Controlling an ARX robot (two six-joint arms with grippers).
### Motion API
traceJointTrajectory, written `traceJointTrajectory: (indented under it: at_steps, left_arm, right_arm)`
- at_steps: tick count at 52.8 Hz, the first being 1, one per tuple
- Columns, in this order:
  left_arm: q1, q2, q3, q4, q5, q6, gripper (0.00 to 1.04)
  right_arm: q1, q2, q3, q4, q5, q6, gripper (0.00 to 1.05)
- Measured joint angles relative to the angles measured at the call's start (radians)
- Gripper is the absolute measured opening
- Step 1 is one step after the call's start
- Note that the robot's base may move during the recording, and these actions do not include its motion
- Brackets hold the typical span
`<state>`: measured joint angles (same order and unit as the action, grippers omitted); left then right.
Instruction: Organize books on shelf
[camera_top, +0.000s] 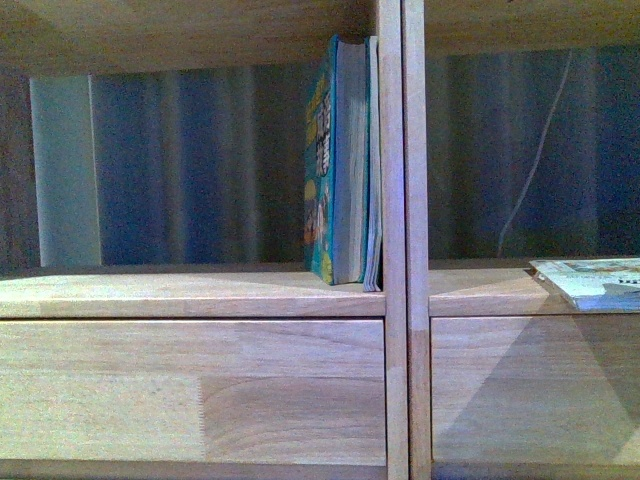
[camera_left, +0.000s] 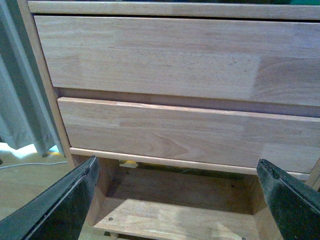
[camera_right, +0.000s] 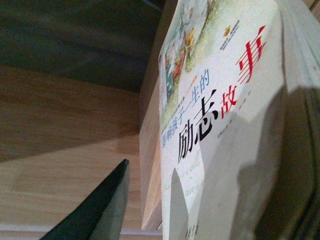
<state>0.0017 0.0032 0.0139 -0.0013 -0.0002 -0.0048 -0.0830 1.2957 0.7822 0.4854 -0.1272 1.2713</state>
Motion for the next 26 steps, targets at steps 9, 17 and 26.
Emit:
traceJointTrajectory:
  at_steps: [9, 17, 26]
  left_arm:
    - [0.000, 0.000, 0.000, 0.000, 0.000, 0.000, 0.97]
    - [0.000, 0.000, 0.000, 0.000, 0.000, 0.000, 0.97]
    - [0.240, 0.232, 0.056, 0.073, 0.600, 0.069, 0.97]
  right_arm:
    - [0.003, 0.002, -0.013, 0.014, 0.005, -0.002, 0.29]
    - [-0.033, -0.012, -0.041, 0.032, -0.025, -0.003, 0.09]
    - [-0.106, -0.108, -0.088, 0.071, -0.122, -0.022, 0.07]
